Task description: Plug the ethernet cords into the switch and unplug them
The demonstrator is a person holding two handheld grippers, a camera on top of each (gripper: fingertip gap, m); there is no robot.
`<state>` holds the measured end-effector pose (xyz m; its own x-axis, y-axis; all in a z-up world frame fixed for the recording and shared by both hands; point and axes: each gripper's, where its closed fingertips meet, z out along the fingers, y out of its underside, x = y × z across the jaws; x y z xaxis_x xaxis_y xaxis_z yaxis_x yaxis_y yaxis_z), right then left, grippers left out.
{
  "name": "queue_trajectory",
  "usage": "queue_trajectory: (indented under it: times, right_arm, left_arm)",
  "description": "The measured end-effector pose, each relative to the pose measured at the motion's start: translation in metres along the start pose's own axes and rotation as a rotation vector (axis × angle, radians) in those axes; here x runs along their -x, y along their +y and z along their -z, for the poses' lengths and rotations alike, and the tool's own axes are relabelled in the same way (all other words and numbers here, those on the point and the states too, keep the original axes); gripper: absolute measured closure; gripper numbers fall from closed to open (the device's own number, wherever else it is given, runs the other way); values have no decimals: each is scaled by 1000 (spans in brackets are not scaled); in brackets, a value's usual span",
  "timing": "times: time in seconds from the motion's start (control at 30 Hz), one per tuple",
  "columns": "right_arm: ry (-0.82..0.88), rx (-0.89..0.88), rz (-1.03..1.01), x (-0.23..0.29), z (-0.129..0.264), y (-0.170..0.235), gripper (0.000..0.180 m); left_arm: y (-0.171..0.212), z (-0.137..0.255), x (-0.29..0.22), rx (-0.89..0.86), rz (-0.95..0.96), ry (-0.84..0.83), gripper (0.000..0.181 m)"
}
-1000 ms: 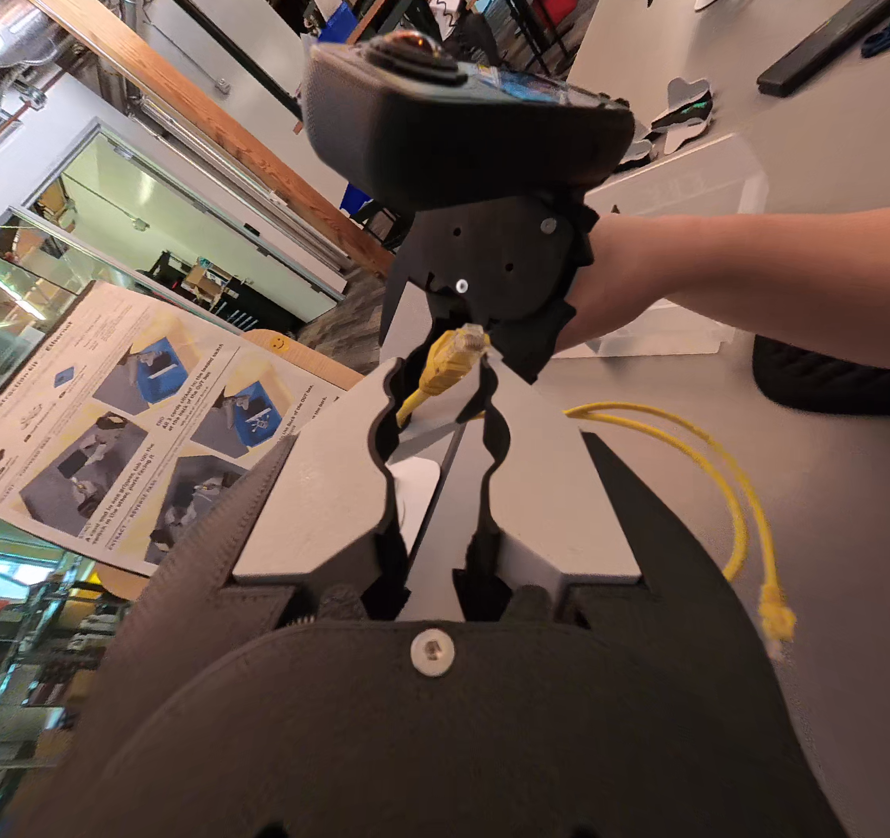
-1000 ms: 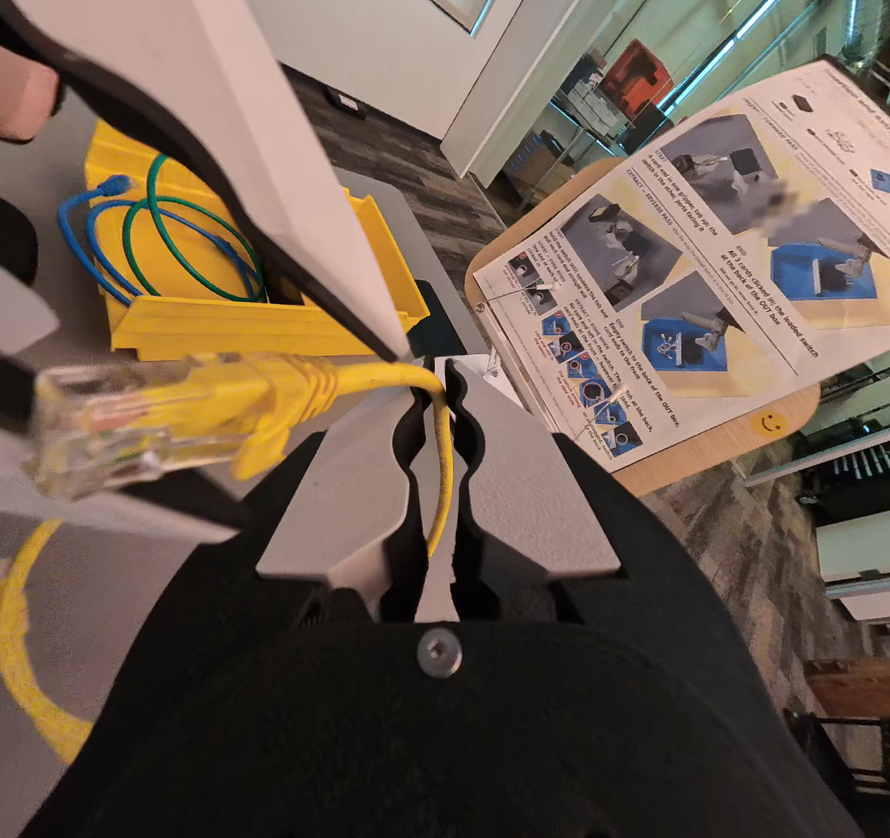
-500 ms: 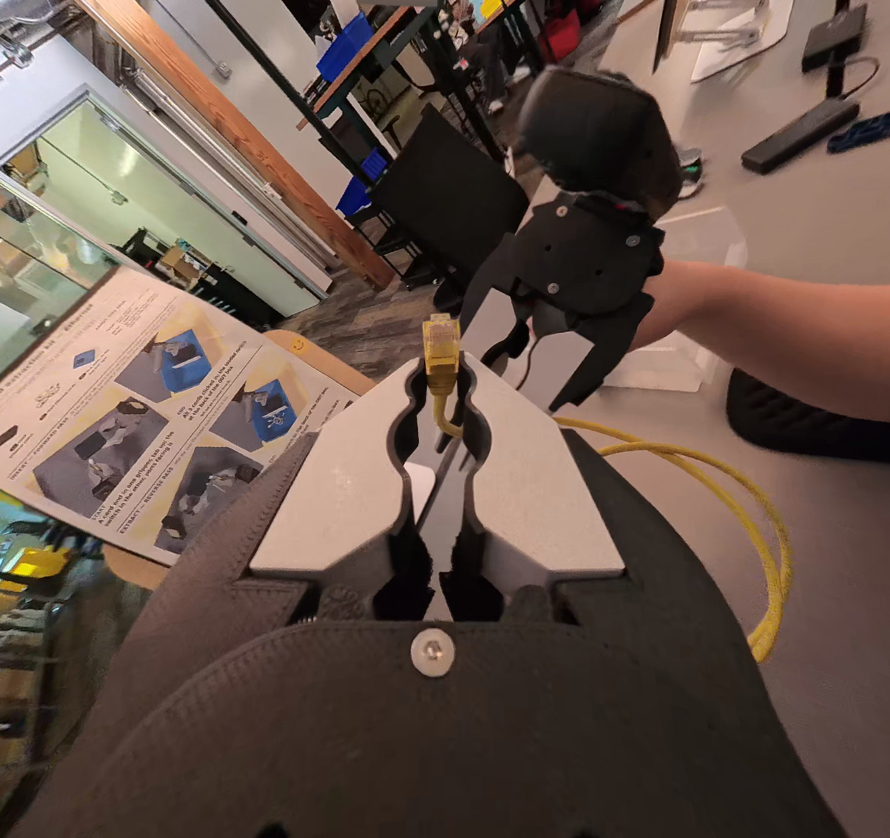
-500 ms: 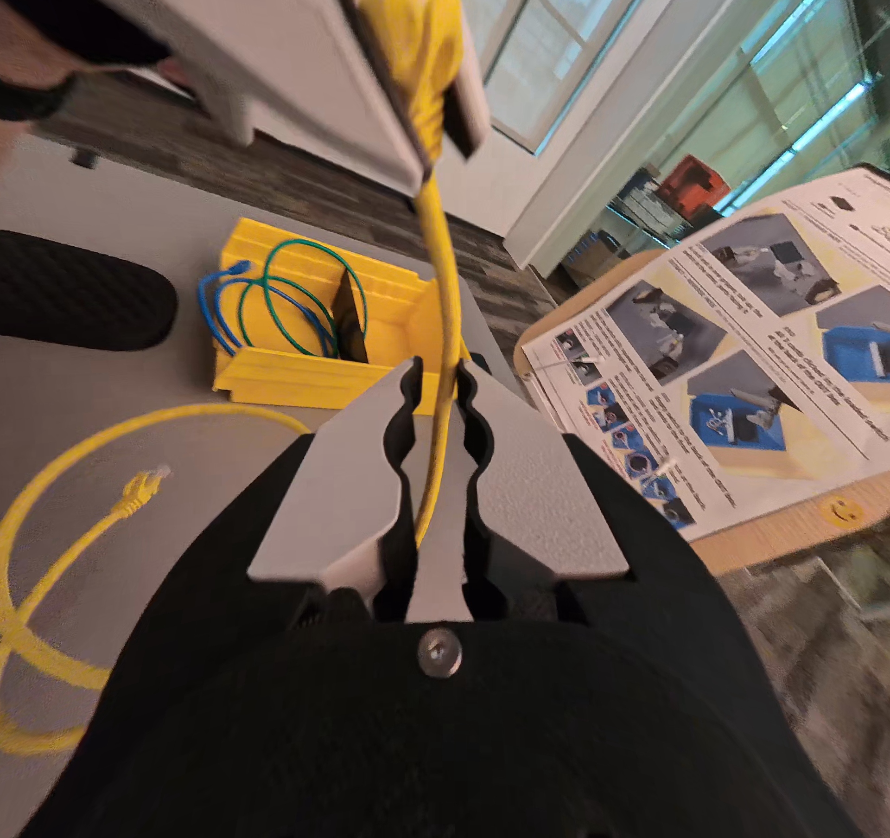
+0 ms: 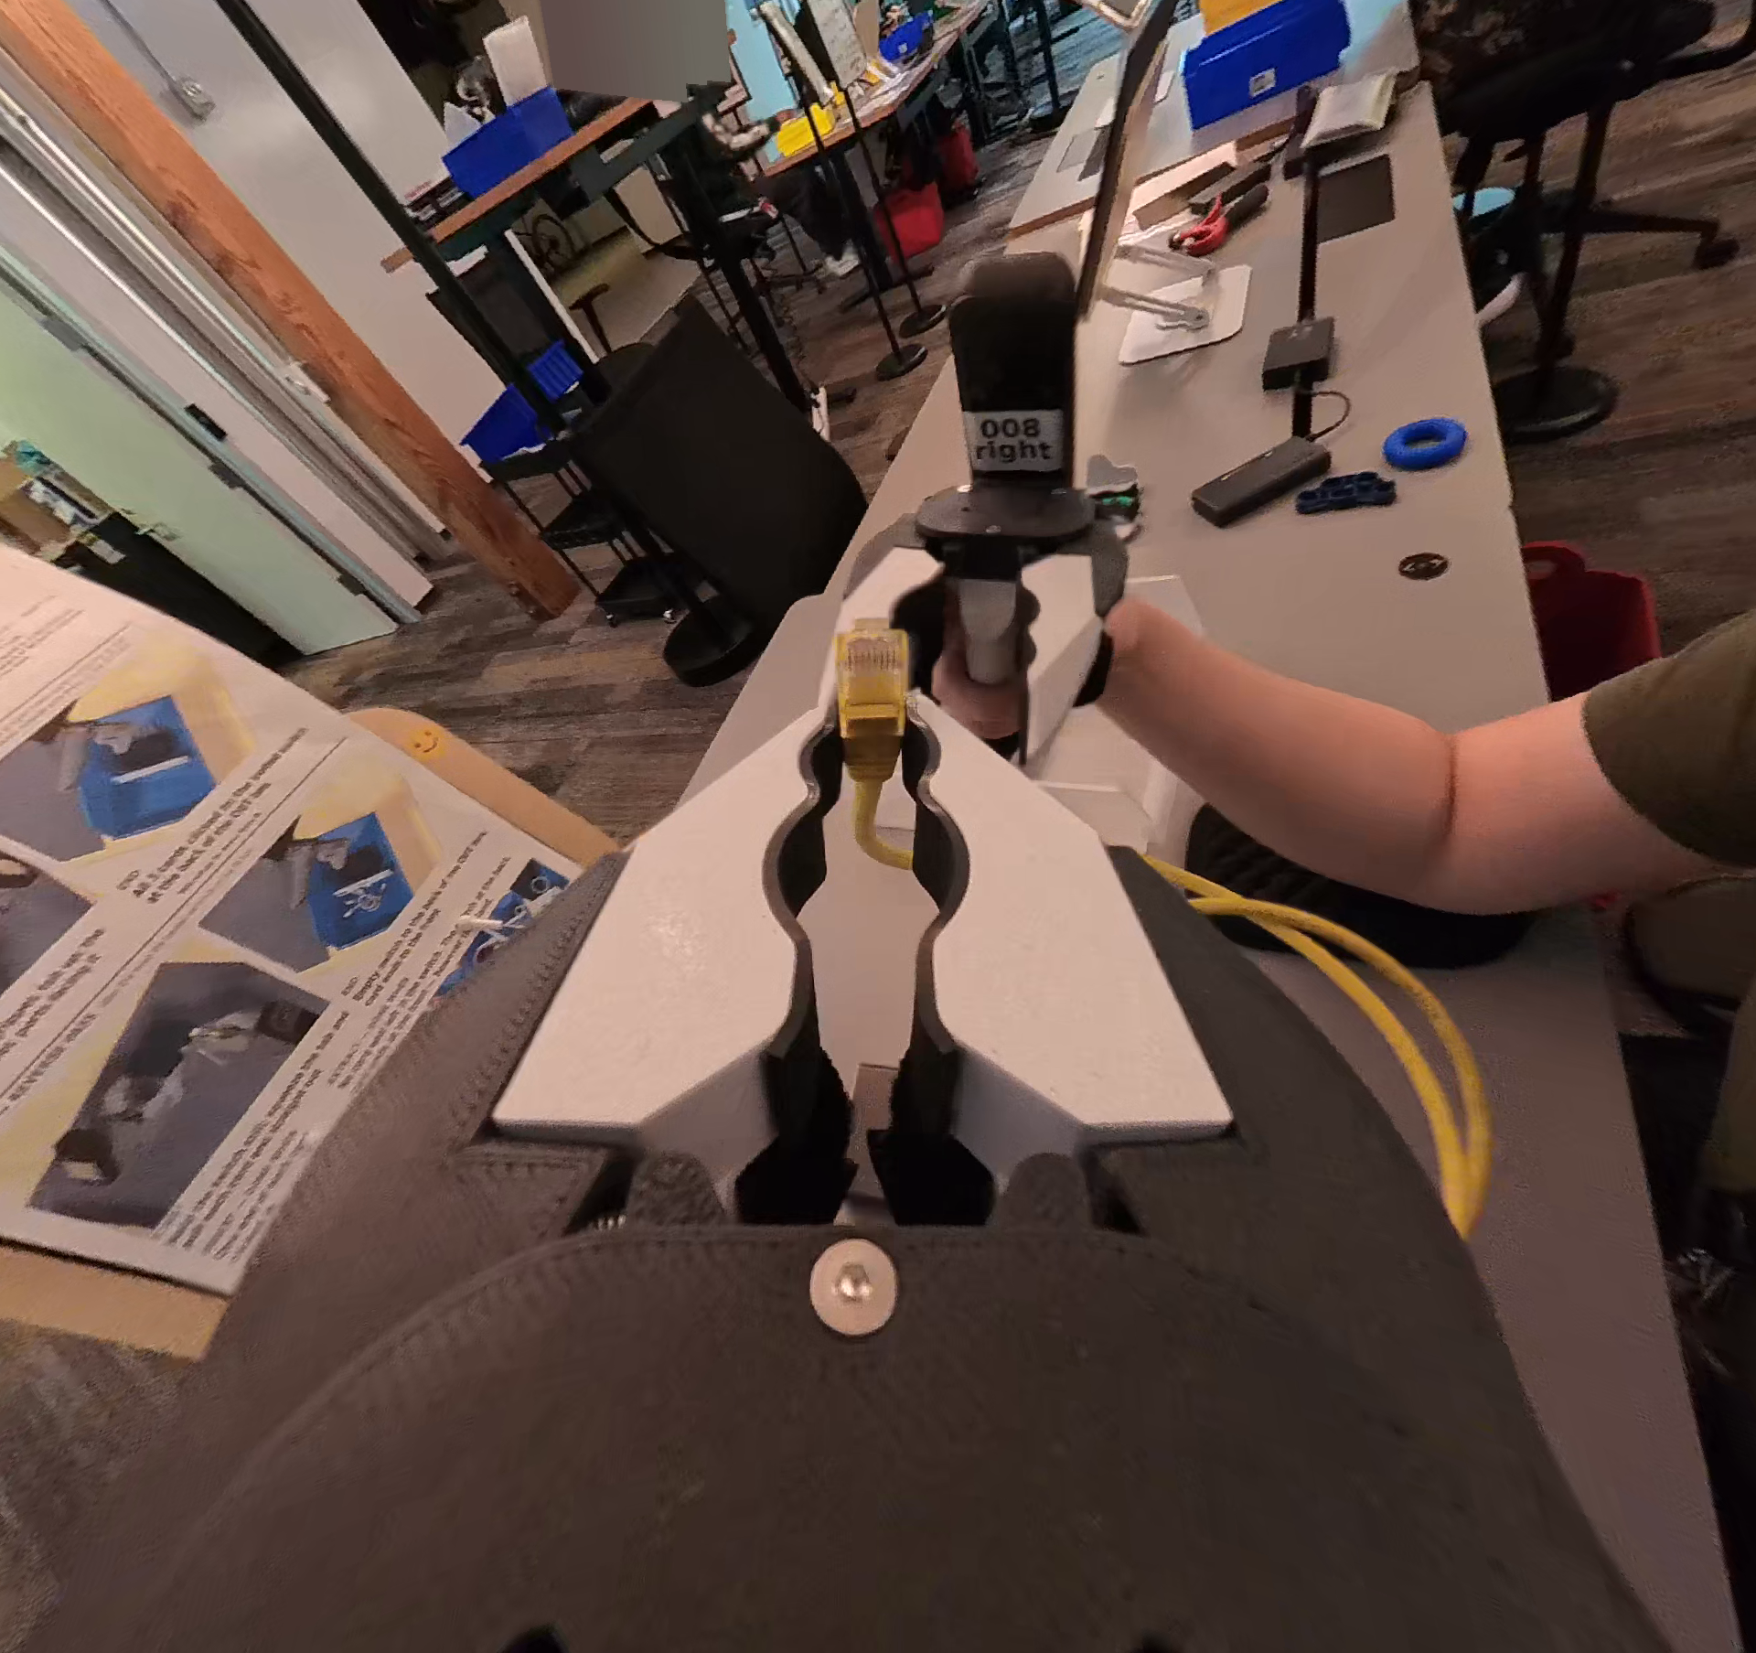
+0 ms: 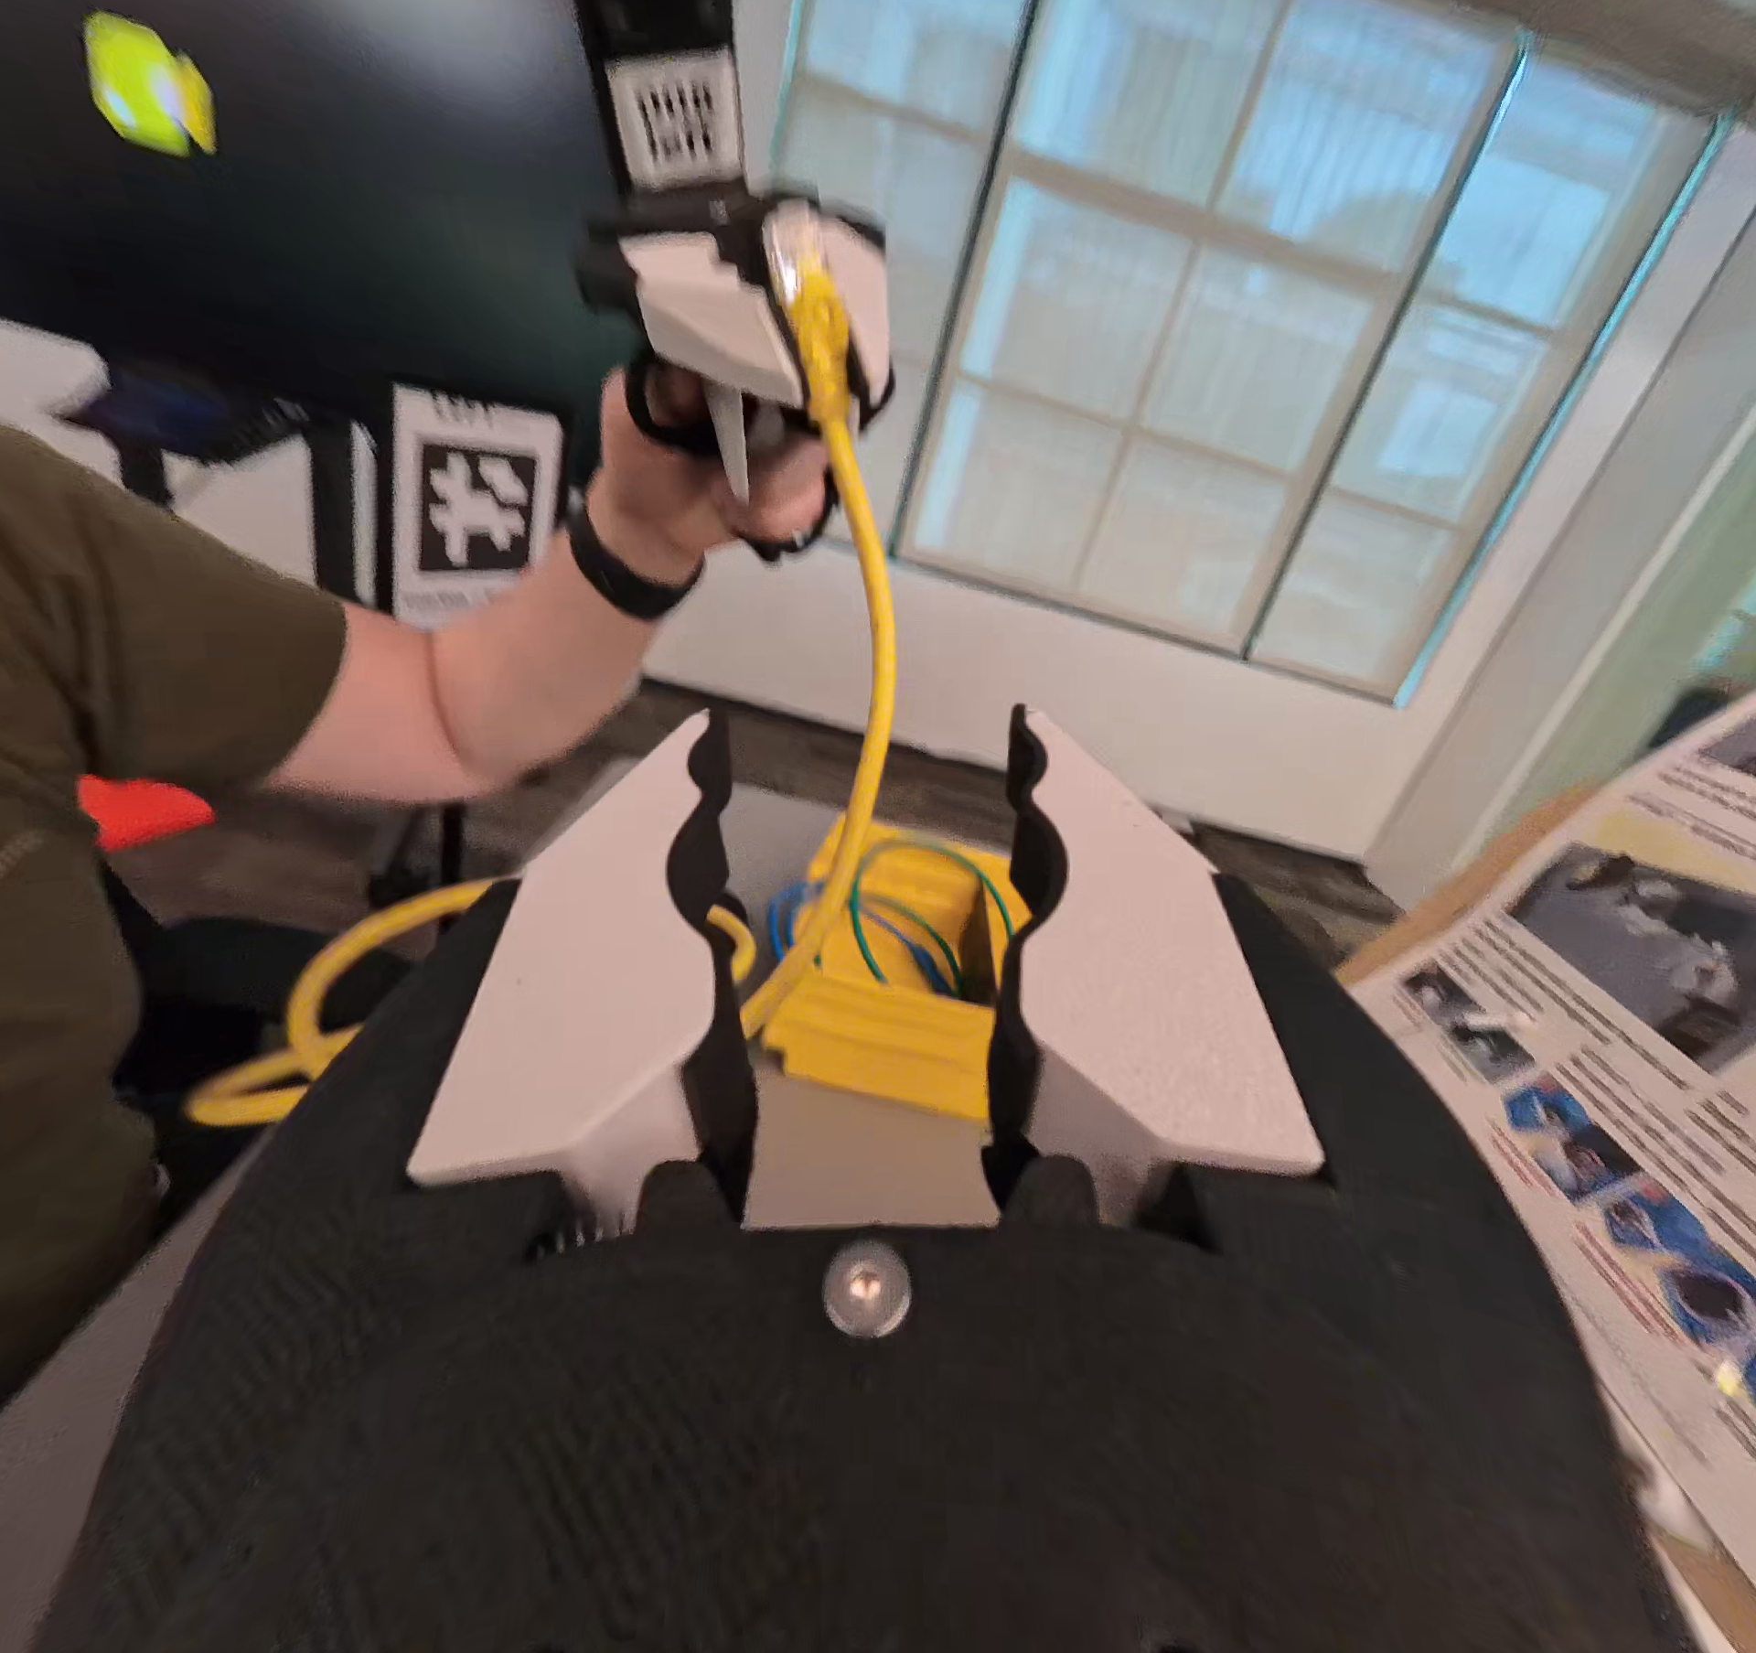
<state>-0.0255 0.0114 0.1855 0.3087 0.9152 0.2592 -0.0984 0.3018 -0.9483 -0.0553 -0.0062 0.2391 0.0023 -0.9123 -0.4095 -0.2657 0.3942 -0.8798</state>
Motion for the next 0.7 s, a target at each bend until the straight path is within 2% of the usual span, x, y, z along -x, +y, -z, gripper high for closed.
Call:
queue_trajectory:
  times: [0.1, 0.17, 0.23, 0.3, 0.37, 0.43, 0.53, 0.6, 0.7]
  right_arm:
    - [-84, -243, -92, 3, 27, -36, 115]
    - [-63, -349, -130, -8, 44, -49, 111]
    - [34, -409, -78, -25, 57, -51, 98]
    - [204, -511, 24, -46, 75, -54, 99]
    - [281, -595, 45, -59, 88, -53, 106]
    - [292, -570, 13, -67, 83, -42, 107]
    - [296, -426, 48, -70, 54, -16, 107]
    - [185, -375, 125, -46, 28, -7, 104]
    - [96, -431, 206, -14, 3, -13, 105]
  left_arm:
    - [-10, -3, -7, -15, 16, 46, 170]
    - [-19, -4, -17, -42, 34, 103, 170]
    - [-30, -6, -29, -82, 65, 183, 170]
    - [-41, -8, -42, -127, 102, 266, 170]
    - [-50, -13, -52, -161, 136, 342, 170]
    - [-57, -20, -59, -194, 165, 404, 170]
    - [-68, -27, -61, -267, 201, 467, 170]
    - [-72, -31, -54, -305, 225, 477, 170]
    - [-71, -34, -39, -352, 246, 460, 170]
